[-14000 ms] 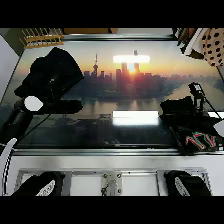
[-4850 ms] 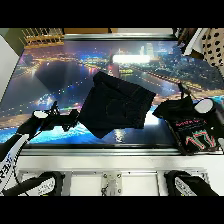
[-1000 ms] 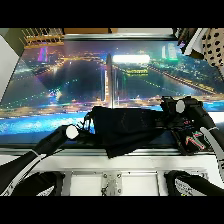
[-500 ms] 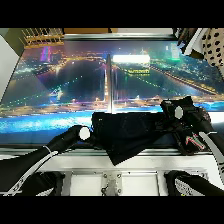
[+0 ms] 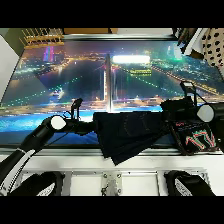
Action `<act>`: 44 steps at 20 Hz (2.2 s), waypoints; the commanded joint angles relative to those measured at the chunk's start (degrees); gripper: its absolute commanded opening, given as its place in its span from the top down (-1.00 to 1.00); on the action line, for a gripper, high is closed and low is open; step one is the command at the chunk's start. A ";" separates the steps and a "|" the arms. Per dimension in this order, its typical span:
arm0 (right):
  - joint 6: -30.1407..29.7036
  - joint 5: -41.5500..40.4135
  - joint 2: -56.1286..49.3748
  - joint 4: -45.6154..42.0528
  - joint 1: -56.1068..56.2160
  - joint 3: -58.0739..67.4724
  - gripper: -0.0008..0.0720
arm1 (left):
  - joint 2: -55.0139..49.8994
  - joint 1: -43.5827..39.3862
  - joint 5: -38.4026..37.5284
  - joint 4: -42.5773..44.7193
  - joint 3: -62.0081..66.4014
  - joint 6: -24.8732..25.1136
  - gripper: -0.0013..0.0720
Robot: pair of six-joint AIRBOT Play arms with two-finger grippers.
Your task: Fold the clothes and pants, and hang the long-sleeved shirts on hangers.
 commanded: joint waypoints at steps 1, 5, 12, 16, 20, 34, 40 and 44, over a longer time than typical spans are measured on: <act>1.70 -1.18 4.33 0.70 0.04 0.39 -0.96 | -7.82 3.61 4.79 -0.28 0.61 0.13 -0.90; 1.70 -1.03 4.33 3.26 0.04 0.39 -0.96 | -20.00 3.61 4.74 -0.22 9.55 0.28 -0.90; 1.70 -1.03 4.31 5.90 0.07 0.39 -0.96 | -28.87 7.82 5.33 1.75 26.21 0.79 0.93; 1.70 -1.07 4.15 6.73 0.07 0.39 -0.96 | -28.52 14.47 -0.11 1.77 38.01 6.34 0.92; 1.68 -1.05 4.02 6.71 0.07 0.37 -0.96 | -28.30 19.98 -11.58 1.88 41.03 7.58 -0.73; 1.68 -2.34 3.85 7.76 0.07 0.28 -0.96 | -11.21 20.02 -2.36 -4.68 -5.03 9.57 -0.73; 1.73 -2.43 2.54 7.80 0.07 -5.97 -0.96 | -11.21 16.39 4.28 -4.68 -1.66 8.02 0.66; 0.83 -7.63 -3.45 15.30 0.09 -13.44 -0.96 | -11.19 16.39 2.54 -4.31 0.28 8.24 0.92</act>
